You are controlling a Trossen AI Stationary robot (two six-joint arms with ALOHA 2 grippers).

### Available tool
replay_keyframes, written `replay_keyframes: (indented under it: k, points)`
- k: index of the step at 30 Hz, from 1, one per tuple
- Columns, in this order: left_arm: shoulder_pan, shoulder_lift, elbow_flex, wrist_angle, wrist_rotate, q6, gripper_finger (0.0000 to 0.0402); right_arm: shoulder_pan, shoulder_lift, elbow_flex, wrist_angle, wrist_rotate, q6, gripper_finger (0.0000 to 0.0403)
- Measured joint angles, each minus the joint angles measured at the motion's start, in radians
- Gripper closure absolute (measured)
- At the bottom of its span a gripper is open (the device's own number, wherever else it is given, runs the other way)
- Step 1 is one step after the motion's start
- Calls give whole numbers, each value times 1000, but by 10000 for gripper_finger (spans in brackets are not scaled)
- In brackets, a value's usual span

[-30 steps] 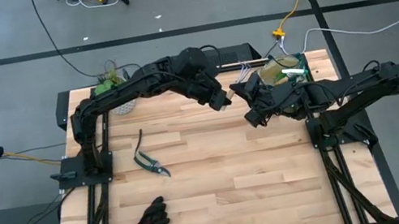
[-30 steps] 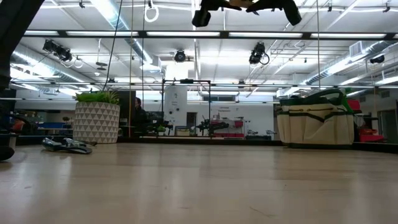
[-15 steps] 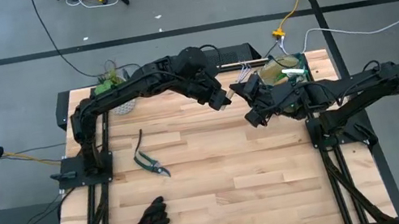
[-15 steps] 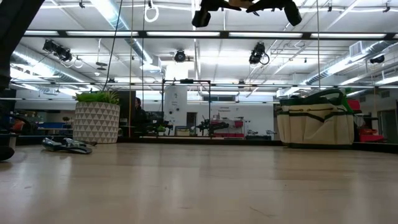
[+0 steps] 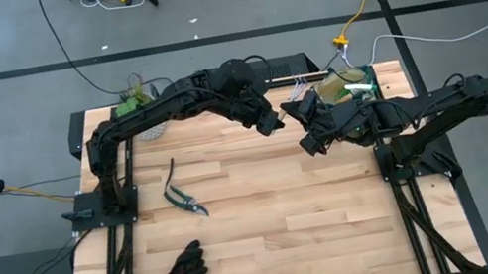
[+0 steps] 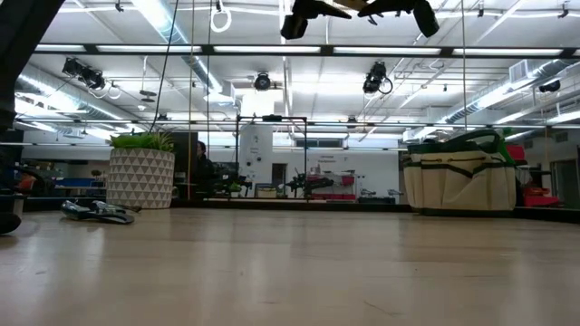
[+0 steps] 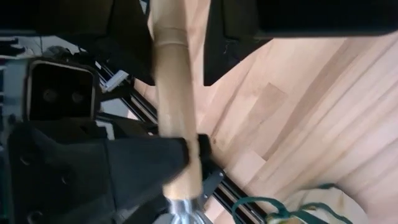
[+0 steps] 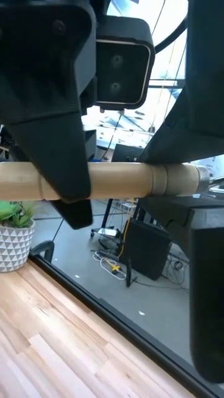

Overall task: Pick & Place Garden tools in Gardening bag
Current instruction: Put the brown hand rake into the gardening bag

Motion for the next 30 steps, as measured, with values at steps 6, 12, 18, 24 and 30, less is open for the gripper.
replay_keyframes:
  k: [6,12,18,24,30]
  points:
    - [0,0,0,0,-19,-4,196,0,0,0,-2,1,0,329]
    - [0,0,0,-1,-17,-6,143,0,0,0,-3,2,0,329]
    - [0,0,0,-2,-16,4,130,0,0,0,-3,2,6,329]
    - [17,-12,0,-22,43,9,143,0,0,0,2,7,56,329]
    - [20,-66,2,-45,9,36,155,0,-6,0,11,45,56,329]
